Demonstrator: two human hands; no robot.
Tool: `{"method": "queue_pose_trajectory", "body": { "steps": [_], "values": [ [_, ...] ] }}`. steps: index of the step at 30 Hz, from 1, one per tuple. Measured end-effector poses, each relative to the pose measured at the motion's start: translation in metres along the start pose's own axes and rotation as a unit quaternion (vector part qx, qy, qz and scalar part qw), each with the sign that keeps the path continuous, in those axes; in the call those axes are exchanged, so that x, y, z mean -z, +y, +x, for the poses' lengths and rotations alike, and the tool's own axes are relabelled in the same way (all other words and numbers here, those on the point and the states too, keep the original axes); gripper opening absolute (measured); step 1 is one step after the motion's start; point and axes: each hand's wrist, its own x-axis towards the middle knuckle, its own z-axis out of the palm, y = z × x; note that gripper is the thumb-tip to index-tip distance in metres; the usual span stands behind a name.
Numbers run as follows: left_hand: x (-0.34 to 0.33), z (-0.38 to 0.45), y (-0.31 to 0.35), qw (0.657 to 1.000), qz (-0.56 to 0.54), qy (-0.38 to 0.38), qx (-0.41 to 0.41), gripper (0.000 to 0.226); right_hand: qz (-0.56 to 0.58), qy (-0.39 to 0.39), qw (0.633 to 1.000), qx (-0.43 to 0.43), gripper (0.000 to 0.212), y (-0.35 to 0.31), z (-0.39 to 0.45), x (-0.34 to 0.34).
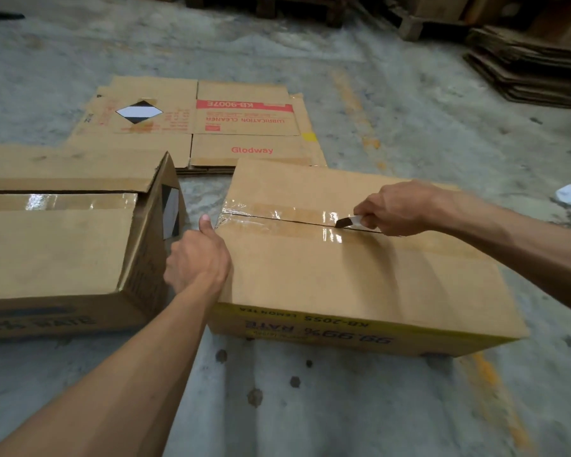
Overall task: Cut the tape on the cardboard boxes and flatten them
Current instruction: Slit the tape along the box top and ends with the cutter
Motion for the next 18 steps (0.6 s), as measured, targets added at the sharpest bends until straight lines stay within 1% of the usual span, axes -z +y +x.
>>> {"method": "queue_pose_trajectory", "body": {
  "steps": [3,8,11,14,18],
  "values": [
    [0.001,0.001,0.0,1.0,-0.002,-0.007,0.0,0.073,-0.013,0.03,0.999,-0.007,0.02,0.011,-0.011,-0.018],
    [0.007,-0.007,0.0,1.0,-0.016,0.003,-0.021,0.076,-0.021,0.09,0.996,0.0,0.025,0.011,-0.016,-0.03],
    [0.009,-0.012,-0.001,0.999,-0.011,0.009,-0.032,0.076,-0.012,0.108,0.994,-0.002,0.022,0.011,-0.018,-0.033],
    [0.01,-0.012,-0.001,1.0,-0.012,0.009,-0.024,0.075,-0.025,0.096,0.995,-0.019,0.018,0.012,-0.02,-0.029],
    [0.008,-0.009,-0.002,1.0,-0.006,0.008,-0.015,0.075,-0.047,0.038,0.997,-0.044,0.022,0.031,-0.034,-0.029]
  ]
}}
